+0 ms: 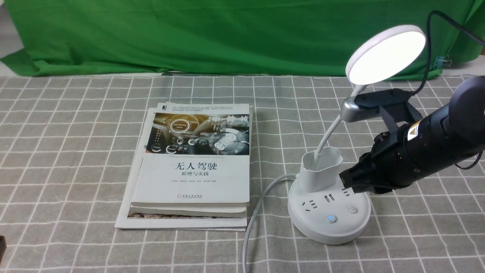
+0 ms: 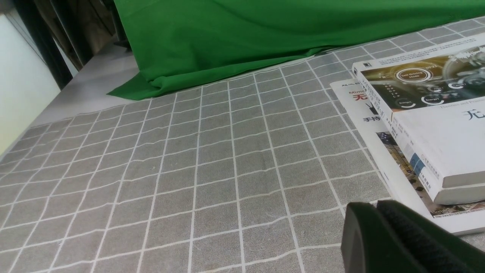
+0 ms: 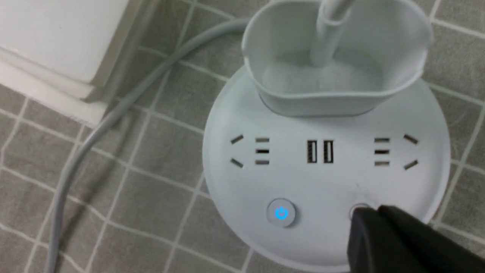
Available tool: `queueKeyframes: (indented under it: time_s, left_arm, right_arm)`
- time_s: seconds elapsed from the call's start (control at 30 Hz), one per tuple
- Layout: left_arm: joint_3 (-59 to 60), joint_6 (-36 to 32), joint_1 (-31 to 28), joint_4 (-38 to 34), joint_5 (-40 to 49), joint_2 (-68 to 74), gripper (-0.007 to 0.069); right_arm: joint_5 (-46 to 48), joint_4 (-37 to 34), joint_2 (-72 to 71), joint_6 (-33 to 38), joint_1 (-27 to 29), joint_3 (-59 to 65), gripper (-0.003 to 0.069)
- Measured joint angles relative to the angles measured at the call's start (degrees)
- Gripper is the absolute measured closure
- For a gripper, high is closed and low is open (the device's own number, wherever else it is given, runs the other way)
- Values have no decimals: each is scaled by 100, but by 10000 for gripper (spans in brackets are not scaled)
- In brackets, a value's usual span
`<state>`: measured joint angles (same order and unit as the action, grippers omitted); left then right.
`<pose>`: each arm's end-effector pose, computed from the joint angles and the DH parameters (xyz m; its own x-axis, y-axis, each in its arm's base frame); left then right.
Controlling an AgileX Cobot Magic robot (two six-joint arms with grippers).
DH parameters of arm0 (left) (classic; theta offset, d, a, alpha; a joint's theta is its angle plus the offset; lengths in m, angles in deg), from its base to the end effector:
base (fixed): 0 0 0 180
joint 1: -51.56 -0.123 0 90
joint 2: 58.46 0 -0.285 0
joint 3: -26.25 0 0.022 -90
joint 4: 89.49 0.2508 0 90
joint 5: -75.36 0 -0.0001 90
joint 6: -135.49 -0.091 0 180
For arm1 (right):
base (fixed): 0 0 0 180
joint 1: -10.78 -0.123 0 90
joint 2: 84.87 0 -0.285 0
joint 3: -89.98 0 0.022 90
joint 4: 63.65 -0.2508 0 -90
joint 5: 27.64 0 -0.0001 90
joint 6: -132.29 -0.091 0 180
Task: Turn off the desk lamp on the grey coffee tablecloth by hand.
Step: 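Press the power button on the lamp base to turn the lamp off with the right gripper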
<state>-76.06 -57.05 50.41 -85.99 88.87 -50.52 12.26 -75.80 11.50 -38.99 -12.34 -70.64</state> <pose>0.0559 0.0024 0.1889 -0.1617 0.2715 -0.9488 0.0107 0.9618 0.2734 0.2757 0.1311 0.2353 -0.8386 -0.3457 -0.4210 -0.4319 0.8929 0.1272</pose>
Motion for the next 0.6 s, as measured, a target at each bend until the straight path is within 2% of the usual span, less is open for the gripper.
queueKeyframes:
  time_s: [0.6]
  left_arm:
    - [0, 0, 0, 0, 0, 0, 606]
  right_arm:
    - [-1226, 6, 75, 157, 0, 757, 582]
